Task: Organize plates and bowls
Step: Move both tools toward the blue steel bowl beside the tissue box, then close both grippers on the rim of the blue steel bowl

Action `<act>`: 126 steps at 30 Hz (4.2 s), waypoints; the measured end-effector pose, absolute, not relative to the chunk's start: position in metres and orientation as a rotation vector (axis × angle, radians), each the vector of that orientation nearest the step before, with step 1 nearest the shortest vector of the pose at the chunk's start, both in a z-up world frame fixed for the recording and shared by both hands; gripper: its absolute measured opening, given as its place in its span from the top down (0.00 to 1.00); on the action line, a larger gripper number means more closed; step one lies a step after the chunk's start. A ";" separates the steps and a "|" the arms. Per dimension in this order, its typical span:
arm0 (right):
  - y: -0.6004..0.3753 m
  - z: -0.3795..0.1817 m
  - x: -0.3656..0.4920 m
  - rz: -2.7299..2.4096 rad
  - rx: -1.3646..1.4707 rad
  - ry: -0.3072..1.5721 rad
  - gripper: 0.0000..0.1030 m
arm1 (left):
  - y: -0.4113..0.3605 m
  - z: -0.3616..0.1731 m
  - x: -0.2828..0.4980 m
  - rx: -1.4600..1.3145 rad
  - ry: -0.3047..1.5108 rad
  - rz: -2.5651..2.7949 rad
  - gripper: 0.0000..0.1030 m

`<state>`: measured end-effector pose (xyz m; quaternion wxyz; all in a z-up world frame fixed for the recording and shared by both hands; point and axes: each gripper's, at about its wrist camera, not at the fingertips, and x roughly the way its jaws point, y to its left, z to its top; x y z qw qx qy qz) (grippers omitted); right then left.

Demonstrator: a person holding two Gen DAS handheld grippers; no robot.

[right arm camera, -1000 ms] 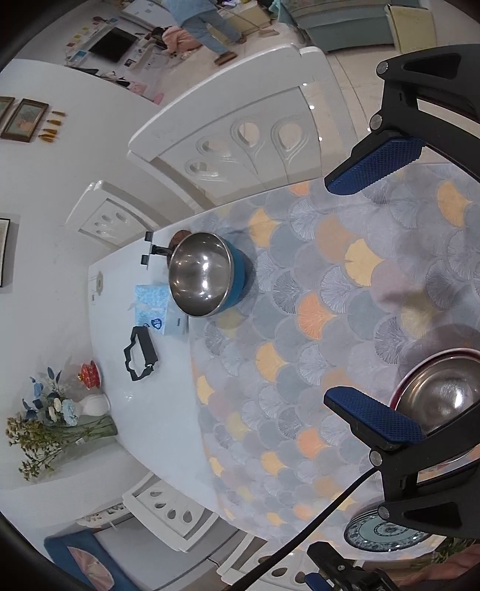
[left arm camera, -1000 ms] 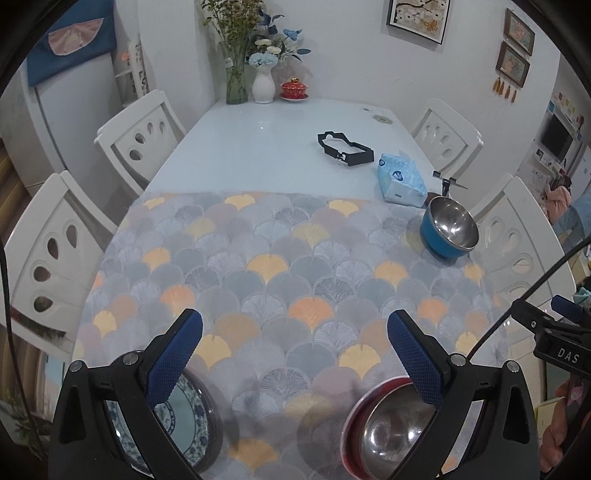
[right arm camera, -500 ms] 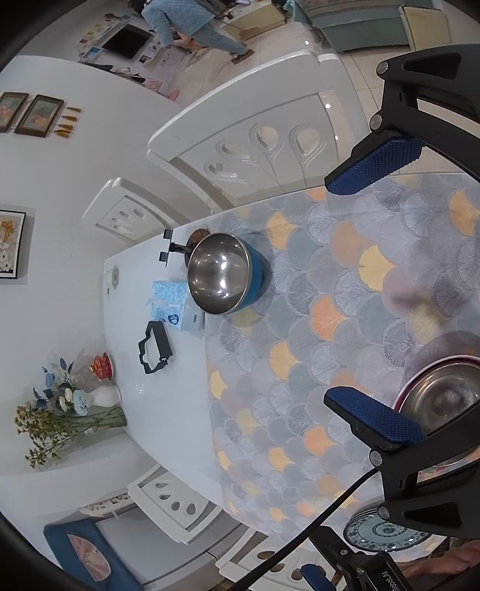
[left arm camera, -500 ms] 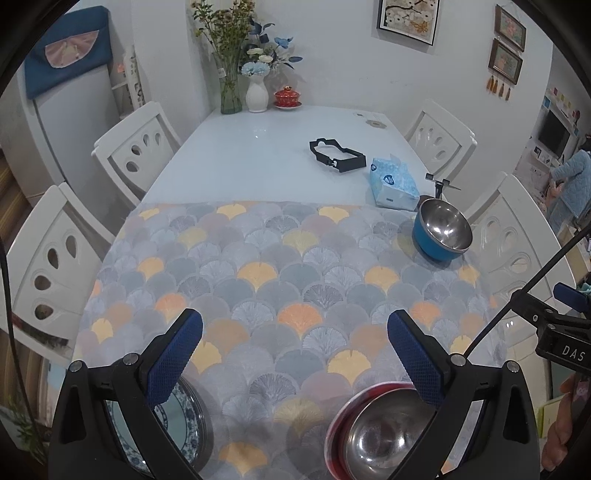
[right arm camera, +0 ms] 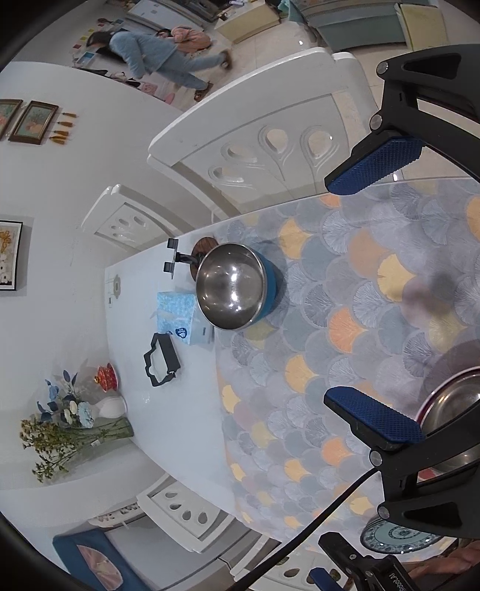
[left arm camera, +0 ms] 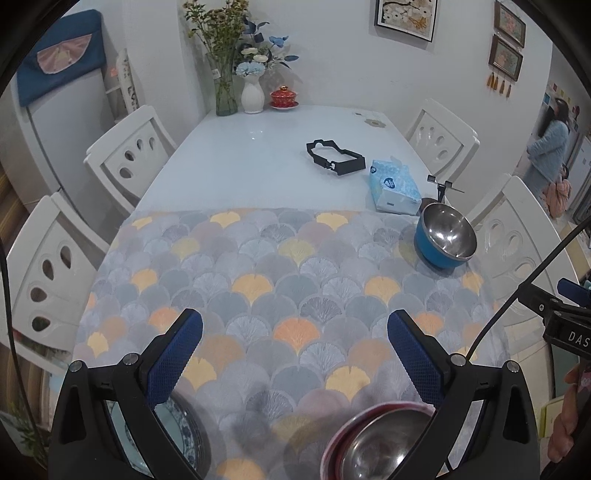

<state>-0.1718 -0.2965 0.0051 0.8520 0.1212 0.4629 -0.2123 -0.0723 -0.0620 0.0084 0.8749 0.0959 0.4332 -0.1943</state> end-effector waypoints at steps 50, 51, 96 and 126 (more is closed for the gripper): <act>-0.234 -0.004 -0.177 -0.296 0.224 1.005 0.00 | -0.064 0.026 -0.113 0.248 0.855 -0.418 0.02; -0.234 -0.003 -0.177 -0.296 0.223 1.005 0.00 | -0.064 0.025 -0.113 0.247 0.857 -0.417 0.02; -0.387 -0.063 -0.123 -0.519 0.416 1.058 0.05 | -0.248 -0.036 0.008 0.340 1.010 -0.765 0.07; -0.446 -0.145 -0.066 -0.458 0.712 1.096 0.63 | -0.314 -0.137 0.061 0.202 1.282 -0.915 0.84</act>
